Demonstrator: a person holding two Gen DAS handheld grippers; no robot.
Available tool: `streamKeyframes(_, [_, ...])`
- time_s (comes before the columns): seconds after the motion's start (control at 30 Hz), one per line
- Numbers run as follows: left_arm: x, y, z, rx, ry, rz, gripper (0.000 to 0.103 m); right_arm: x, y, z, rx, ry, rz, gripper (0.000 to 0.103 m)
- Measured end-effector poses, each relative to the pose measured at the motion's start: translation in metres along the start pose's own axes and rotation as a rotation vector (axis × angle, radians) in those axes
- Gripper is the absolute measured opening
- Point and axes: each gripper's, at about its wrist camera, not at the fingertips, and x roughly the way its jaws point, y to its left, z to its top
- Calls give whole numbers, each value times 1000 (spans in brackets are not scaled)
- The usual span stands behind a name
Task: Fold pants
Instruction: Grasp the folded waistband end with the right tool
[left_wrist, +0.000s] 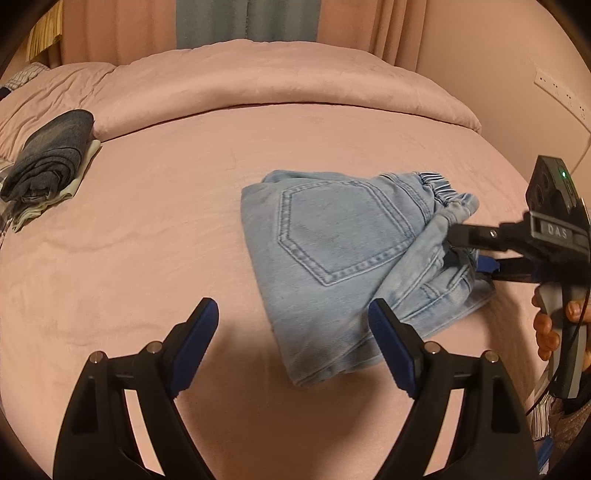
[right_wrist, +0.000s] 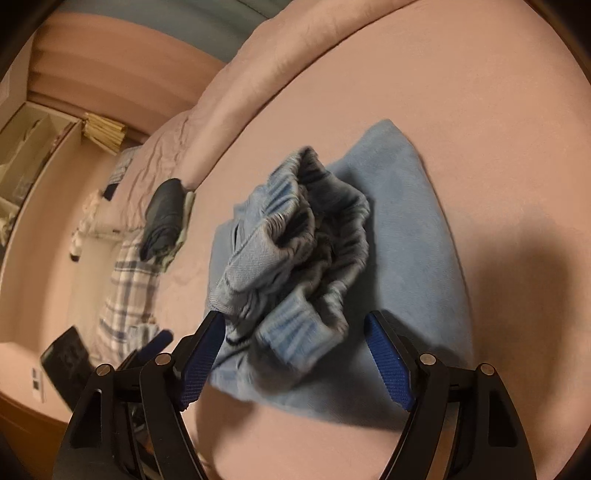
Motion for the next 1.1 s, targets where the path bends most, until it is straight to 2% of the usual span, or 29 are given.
streamKeyframes(0.1, [3, 5, 0, -19, 5, 0, 83, 1, 5, 5, 4, -17, -6, 71])
streamKeyframes(0.2, [6, 11, -1, -44, 16, -14, 83, -3, 7, 5, 9, -42, -4, 69])
streamKeyframes(0.3, [9, 16, -2, -74, 30, -26, 83, -9, 0, 3, 55, -40, 61, 69])
streamKeyframes(0.43, [13, 19, -1, -91, 39, -33, 83, -21, -17, -1, 158, -43, 168, 78])
streamKeyframes(0.5, [16, 20, 1, -106, 46, -44, 83, -24, -22, -1, 178, -55, 178, 78])
streamKeyframes(0.6, [24, 19, 4, -127, 67, -80, 83, -21, -19, 1, 174, -63, 142, 78])
streamKeyframes(0.67, [30, 19, 6, -143, 86, -98, 84, -14, -14, 3, 159, -56, 130, 68])
streamKeyframes(0.7, [33, 19, 7, -153, 98, -106, 84, -10, -10, 3, 140, -46, 112, 58])
streamKeyframes(0.83, [42, 22, 9, -203, 133, -140, 83, -10, 2, 4, 60, -56, 65, 39])
streamKeyframes(0.93, [41, 22, 11, -218, 133, -154, 83, -22, 12, 5, 1, -91, 43, 32])
streamKeyframes(1.1, [36, 18, 17, -212, 119, -167, 85, -44, 23, 7, -52, -154, 51, 31])
